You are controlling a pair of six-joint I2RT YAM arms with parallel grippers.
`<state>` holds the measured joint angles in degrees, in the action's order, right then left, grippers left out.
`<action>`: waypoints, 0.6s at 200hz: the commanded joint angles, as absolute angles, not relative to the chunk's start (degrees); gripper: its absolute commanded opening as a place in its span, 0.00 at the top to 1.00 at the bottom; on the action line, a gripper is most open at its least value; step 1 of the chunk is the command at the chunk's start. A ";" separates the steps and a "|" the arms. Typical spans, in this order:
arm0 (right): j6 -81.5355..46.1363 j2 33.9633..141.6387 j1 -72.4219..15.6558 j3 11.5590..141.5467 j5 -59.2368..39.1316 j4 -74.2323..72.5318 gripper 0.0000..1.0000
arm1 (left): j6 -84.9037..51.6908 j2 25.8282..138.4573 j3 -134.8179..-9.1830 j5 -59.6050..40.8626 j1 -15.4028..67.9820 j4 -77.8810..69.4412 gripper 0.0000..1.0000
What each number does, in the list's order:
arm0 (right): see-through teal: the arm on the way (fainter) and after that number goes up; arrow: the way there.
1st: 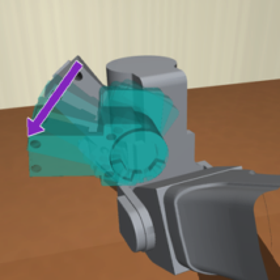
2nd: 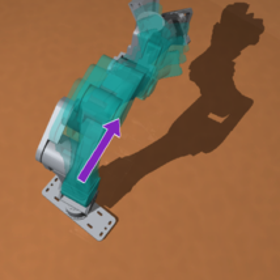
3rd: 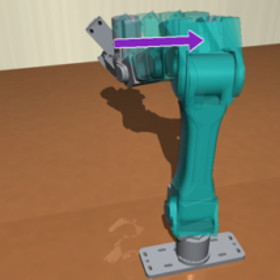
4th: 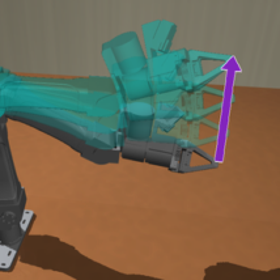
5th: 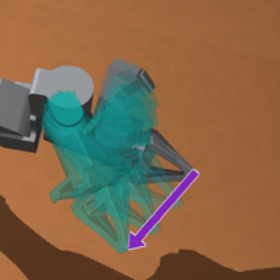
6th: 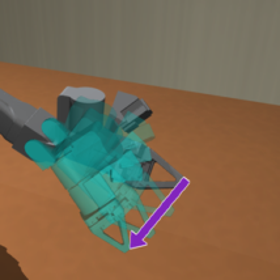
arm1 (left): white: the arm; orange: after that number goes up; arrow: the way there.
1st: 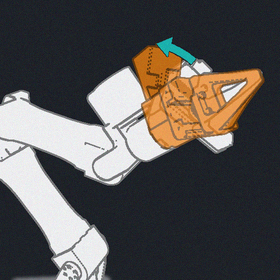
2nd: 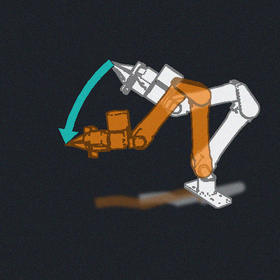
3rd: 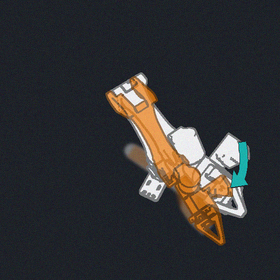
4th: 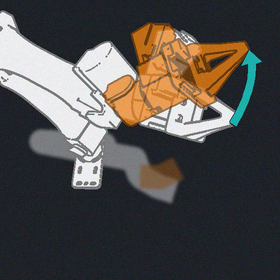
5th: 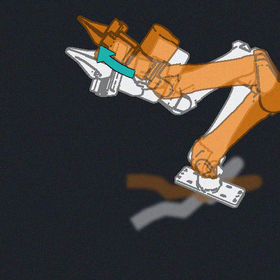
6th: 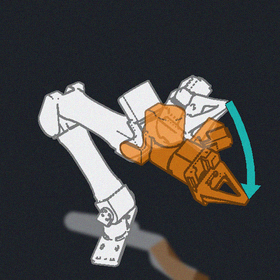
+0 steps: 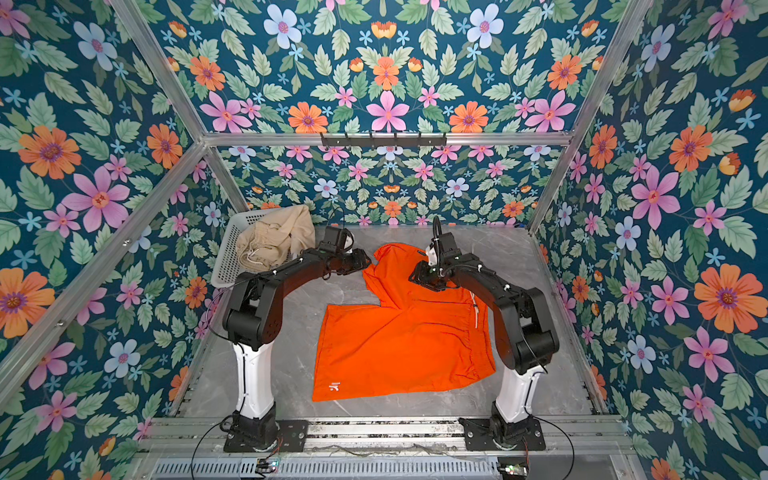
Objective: Fold and stack the shorts
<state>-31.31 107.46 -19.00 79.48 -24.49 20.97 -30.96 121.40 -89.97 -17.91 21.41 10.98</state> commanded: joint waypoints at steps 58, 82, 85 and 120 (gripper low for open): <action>-32.21 124.25 -20.63 98.02 -30.12 16.19 0.51 | -31.73 124.39 -90.64 -22.38 21.18 7.99 0.50; -32.77 129.02 -20.66 103.50 -31.63 16.17 0.51 | -31.70 123.03 -89.28 -22.94 21.15 6.03 0.73; -32.85 129.63 -20.67 104.07 -31.72 16.24 0.51 | -31.65 122.78 -89.10 -22.75 21.11 5.79 0.77; -34.44 136.99 -20.49 113.74 -27.24 23.31 0.51 | -29.43 118.95 -88.04 -21.15 21.12 4.51 0.96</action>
